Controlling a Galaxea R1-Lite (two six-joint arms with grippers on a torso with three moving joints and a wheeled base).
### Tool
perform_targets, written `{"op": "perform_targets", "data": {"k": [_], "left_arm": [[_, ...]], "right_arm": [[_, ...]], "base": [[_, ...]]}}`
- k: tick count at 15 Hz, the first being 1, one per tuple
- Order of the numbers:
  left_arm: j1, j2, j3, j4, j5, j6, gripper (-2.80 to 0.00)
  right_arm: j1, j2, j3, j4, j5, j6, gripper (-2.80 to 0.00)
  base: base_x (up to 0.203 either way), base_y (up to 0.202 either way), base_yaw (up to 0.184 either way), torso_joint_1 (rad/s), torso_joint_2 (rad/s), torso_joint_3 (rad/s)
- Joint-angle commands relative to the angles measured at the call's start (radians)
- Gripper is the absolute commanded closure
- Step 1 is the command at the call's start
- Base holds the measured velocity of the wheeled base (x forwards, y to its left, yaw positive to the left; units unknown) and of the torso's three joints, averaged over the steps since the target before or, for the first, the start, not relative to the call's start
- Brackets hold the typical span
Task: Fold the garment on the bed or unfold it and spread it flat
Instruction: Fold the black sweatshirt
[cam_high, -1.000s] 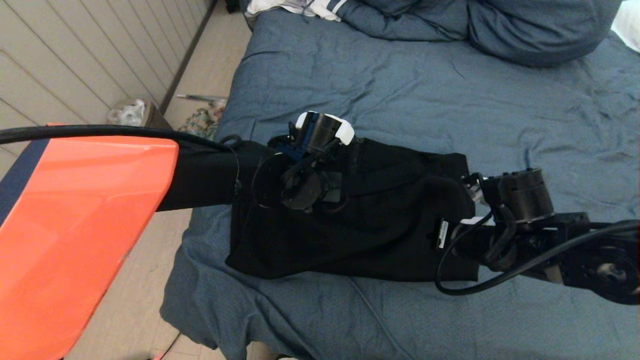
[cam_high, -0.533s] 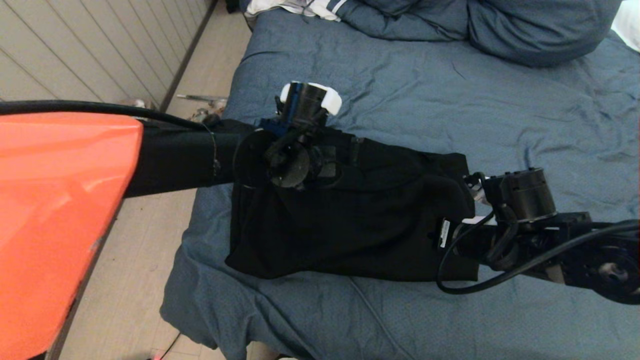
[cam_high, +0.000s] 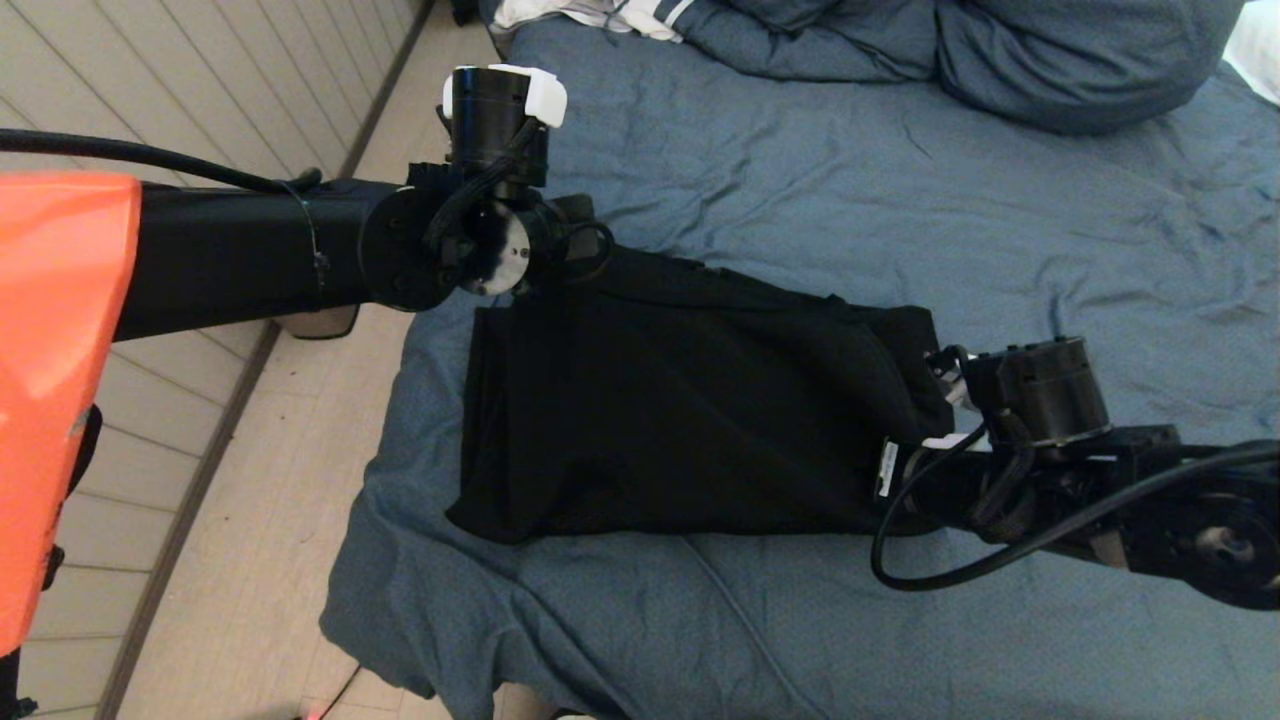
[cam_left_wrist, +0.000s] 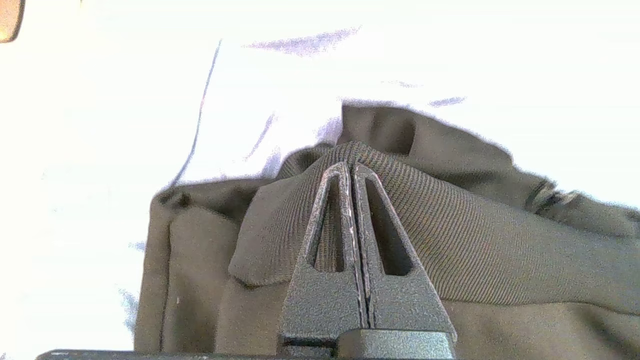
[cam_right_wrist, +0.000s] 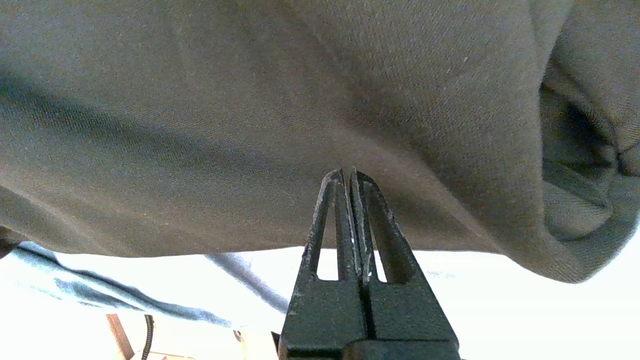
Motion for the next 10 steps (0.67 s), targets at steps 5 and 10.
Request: {"op": "perform_targets", "data": {"k": [5,10], "left_arm": [[-0.018,0.062,0.003,0.002,0.003,0.003,0.0],[-0.038,0.093,0.002,0.003,0.006,0.023,-2.8]], "right_arm": [[-0.003,0.0,-0.001,-0.002,-0.002,0.001,0.0],[-0.006,-0.012,-0.001,-0.002,-0.005,0.001,0.0]], "base": [[0.0,0.0,0.0,0.0,0.0,0.0],[0.0,0.0,0.0,0.0,0.0,0.0]]}}
